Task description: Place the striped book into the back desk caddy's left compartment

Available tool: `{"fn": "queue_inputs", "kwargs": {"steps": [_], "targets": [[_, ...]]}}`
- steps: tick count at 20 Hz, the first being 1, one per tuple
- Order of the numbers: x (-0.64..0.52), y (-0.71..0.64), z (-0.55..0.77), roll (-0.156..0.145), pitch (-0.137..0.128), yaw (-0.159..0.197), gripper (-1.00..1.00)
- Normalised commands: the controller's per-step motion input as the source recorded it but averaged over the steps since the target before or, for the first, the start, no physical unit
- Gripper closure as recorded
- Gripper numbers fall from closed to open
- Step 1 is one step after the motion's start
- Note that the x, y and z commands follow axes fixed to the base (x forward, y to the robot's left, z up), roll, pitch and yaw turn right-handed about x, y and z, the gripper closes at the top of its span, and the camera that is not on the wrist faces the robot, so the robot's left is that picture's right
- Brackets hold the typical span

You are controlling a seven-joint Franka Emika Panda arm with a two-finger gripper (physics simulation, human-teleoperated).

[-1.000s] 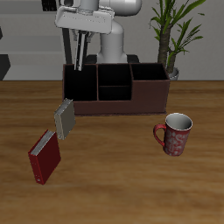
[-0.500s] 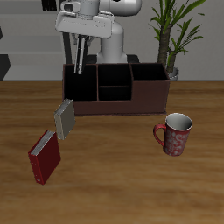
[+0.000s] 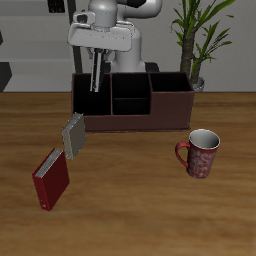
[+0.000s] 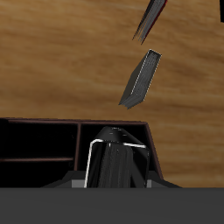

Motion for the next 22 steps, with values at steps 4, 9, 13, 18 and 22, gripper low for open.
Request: {"fn": "queue_inputs", "kwargs": {"steps": [4,9,13,18,22], "targets": [[0.01,0.08,-0.15,0.017,0.020,0.002,1.00],[0.07,-0.01,-0.23,-0.004,0.033,-0.017,1.00],[0.04,0.02,-0.29,0.003,0.032,-0.003,1.00],[0.05,0.00,-0.21,0.008,0.028,-0.008,1.00],[-0.01,0.00,-0.13,0.003,0.019,-0.001,1.00]]}}
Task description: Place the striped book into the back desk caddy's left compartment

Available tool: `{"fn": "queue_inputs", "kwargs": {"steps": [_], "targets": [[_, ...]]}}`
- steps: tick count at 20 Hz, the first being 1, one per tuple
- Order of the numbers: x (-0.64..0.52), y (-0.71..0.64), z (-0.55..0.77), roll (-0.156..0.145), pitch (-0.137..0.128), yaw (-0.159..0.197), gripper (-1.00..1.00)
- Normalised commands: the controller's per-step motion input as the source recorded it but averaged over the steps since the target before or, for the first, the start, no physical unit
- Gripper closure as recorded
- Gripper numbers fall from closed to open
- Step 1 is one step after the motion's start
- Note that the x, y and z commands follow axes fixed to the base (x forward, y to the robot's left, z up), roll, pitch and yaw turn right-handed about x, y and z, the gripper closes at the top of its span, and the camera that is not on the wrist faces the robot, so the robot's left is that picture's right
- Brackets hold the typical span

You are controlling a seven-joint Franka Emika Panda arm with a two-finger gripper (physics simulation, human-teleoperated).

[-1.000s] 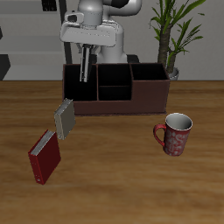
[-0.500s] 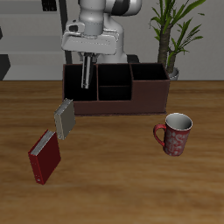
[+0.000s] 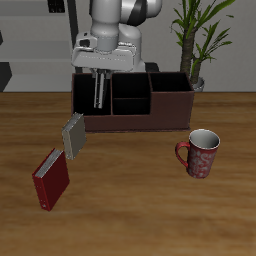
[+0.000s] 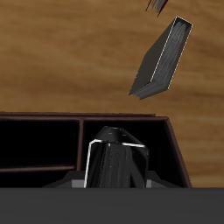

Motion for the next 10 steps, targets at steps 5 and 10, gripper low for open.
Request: {"fn": "queue_inputs", "kwargs": {"steps": [5,10], "targets": [[0.03,-0.01,-0.17,0.005,0.029,-0.013,1.00],[0.05,-0.04,-0.32,0.006,0.042,-0.029,1.00]]}}
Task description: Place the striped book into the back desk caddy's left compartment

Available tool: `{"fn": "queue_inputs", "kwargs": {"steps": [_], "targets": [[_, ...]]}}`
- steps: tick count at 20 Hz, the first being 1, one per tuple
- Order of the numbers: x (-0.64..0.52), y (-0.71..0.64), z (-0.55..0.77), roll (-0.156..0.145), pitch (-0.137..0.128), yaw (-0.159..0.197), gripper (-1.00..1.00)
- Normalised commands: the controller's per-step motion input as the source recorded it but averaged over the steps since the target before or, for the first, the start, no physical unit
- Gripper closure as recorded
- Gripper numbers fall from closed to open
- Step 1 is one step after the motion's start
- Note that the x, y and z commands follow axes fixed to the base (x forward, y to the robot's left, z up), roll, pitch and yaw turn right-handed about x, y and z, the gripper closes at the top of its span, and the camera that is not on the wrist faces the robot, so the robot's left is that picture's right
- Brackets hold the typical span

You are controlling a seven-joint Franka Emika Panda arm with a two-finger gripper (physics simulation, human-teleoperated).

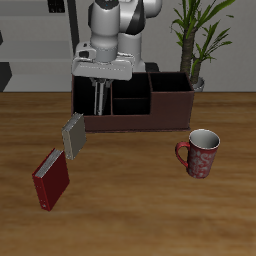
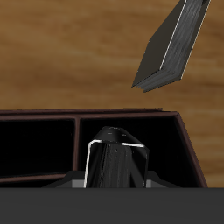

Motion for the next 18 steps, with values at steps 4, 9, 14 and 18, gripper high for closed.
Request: {"fn": "queue_inputs", "kwargs": {"steps": [4,9,14,18], "targets": [[0.09,0.01,-0.23,0.005,0.045,0.007,1.00],[0.05,0.04,-0.03,0.002,0.017,0.008,-1.00],[0.06,-0.02,-0.02,0.002,0.032,0.009,-1.00],[0.04,-0.11,0.03,-0.030,0.007,-0.008,-1.00]]}}
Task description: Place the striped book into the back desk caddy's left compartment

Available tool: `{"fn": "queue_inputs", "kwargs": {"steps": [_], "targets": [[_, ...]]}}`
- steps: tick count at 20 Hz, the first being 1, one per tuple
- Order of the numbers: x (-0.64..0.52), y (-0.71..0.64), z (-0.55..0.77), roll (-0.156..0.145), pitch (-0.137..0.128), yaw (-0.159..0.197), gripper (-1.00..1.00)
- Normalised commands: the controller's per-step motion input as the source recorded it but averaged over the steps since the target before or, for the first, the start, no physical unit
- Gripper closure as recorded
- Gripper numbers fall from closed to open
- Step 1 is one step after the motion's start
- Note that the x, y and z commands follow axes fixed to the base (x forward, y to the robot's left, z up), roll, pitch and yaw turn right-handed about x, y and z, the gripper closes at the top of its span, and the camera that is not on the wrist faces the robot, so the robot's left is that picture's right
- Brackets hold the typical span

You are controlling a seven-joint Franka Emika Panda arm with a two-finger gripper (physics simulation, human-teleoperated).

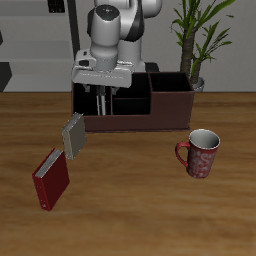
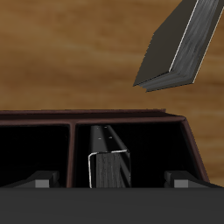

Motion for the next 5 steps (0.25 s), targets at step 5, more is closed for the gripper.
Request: {"fn": "queue_inputs", "kwargs": {"steps": [5], "targets": [[0.09,-0.06,0.16,0.004,0.012,-0.002,-1.00]]}}
